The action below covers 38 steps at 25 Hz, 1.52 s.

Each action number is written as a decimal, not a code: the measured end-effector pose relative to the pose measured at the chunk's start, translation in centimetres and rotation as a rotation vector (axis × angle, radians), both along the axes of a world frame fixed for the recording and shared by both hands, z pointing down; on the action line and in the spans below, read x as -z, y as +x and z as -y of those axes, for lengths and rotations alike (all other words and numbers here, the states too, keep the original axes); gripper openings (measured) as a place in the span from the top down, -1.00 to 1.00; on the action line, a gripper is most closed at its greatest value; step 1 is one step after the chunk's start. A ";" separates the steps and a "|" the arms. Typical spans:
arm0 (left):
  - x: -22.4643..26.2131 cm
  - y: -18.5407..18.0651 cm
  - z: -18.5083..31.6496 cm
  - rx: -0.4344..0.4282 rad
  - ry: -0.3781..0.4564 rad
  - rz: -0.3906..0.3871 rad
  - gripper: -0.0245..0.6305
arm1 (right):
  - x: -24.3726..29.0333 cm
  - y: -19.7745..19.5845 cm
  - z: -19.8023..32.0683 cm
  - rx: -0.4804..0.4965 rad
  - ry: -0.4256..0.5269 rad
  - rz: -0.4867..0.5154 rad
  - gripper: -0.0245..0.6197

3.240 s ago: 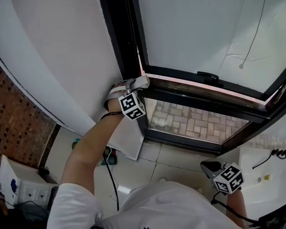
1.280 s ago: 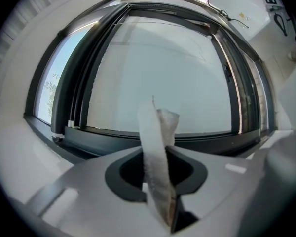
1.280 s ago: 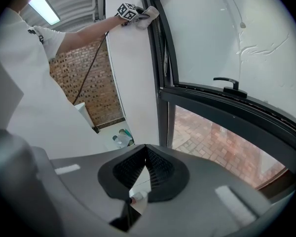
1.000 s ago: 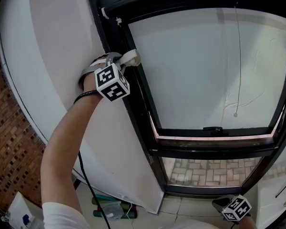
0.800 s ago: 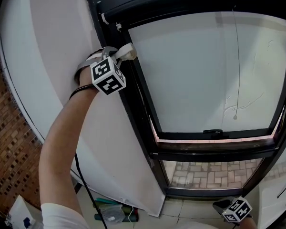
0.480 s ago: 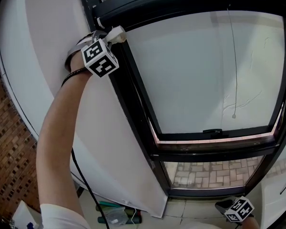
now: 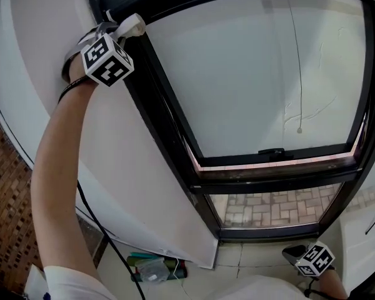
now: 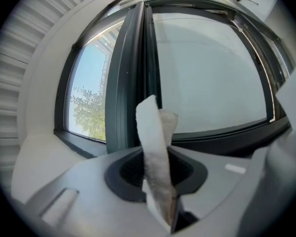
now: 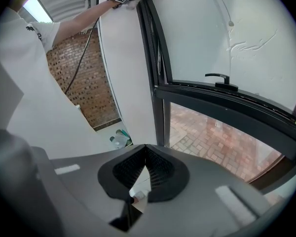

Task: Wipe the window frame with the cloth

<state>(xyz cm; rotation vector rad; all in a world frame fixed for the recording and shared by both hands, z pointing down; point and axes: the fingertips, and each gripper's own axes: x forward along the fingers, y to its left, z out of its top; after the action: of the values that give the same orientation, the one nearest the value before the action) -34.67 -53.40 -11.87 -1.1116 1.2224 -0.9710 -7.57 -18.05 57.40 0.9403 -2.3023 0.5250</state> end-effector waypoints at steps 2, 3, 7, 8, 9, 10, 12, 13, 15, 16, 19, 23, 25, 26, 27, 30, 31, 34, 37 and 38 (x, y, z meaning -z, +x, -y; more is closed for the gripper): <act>-1.2 0.9 -1.2 -0.037 -0.004 0.006 0.60 | 0.1 -0.1 -0.1 0.004 0.002 0.001 0.91; -2.5 1.5 -1.7 -0.056 -0.018 0.009 0.60 | 0.0 -0.2 -0.4 0.008 -0.006 0.000 0.91; -8.4 4.2 -3.5 -0.134 -0.070 0.015 0.60 | -0.1 -0.3 -0.2 0.021 -0.004 -0.008 0.91; -10.3 4.7 -3.9 -0.155 -0.087 0.012 0.60 | 0.0 -0.3 -0.2 0.025 -0.003 -0.015 0.91; -12.4 5.2 -4.2 -0.176 -0.111 0.004 0.60 | -0.1 -0.4 -0.4 0.030 -0.003 -0.023 0.91; -14.6 5.5 -4.5 -0.194 -0.137 -0.006 0.60 | 0.0 -0.5 -0.5 0.035 -0.003 -0.030 0.91; -19.5 6.1 -4.7 -0.216 -0.190 -0.015 0.60 | 0.1 -0.8 -0.3 0.045 0.005 -0.038 0.91; -22.2 6.4 -4.8 -0.224 -0.216 -0.011 0.60 | 0.2 -0.8 -0.3 0.047 0.007 -0.039 0.91; -27.9 7.2 -5.2 -0.242 -0.258 0.005 0.60 | 0.2 -0.6 -0.6 0.048 0.002 -0.041 0.91; -30.8 7.5 -5.4 -0.252 -0.276 0.014 0.60 | 0.1 -0.5 -0.8 0.047 -0.002 -0.042 0.91; -39.2 8.4 -5.7 -0.272 -0.353 0.011 0.60 | -0.2 -0.4 -1.2 0.044 -0.013 -0.045 0.91; -48.6 9.4 -5.2 -0.273 -0.429 -0.006 0.60 | -0.3 -0.3 -1.6 0.036 -0.024 -0.049 0.91; -52.3 9.6 -4.4 -0.266 -0.458 -0.029 0.60 | -0.3 -0.2 -1.9 0.030 -0.030 -0.054 0.91; -53.9 9.6 -3.8 -0.260 -0.473 -0.041 0.60 | -0.3 -0.2 -2.1 0.027 -0.035 -0.058 0.91; -55.3 9.5 -3.1 -0.251 -0.487 -0.052 0.60 | -0.3 -0.1 -2.3 0.024 -0.040 -0.063 0.91; -58.5 8.7 -0.9 -0.227 -0.534 -0.079 0.60 | -0.5 0.2 -2.7 0.012 -0.055 -0.070 0.91; -59.4 8.5 -0.3 -0.223 -0.555 -0.084 0.60 | -0.6 0.3 -2.9 0.007 -0.061 -0.072 0.91; -61.9 8.1 1.1 -0.217 -0.618 -0.074 0.60 | -1.1 0.7 -3.8 -0.010 -0.087 -0.078 0.91; -63.6 8.1 1.9 -0.211 -0.658 -0.058 0.60 | -1.3 1.0 -4.3 -0.024 -0.106 -0.086 0.91; -64.0 8.2 2.0 -0.209 -0.669 -0.054 0.60 | -1.3 1.1 -4.4 -0.028 -0.109 -0.088 0.91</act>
<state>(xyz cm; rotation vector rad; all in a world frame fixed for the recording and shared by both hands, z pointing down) -26.48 -55.43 52.16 -1.7563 0.8063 -1.2291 -6.47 -13.63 58.72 0.9259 -2.1617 0.6031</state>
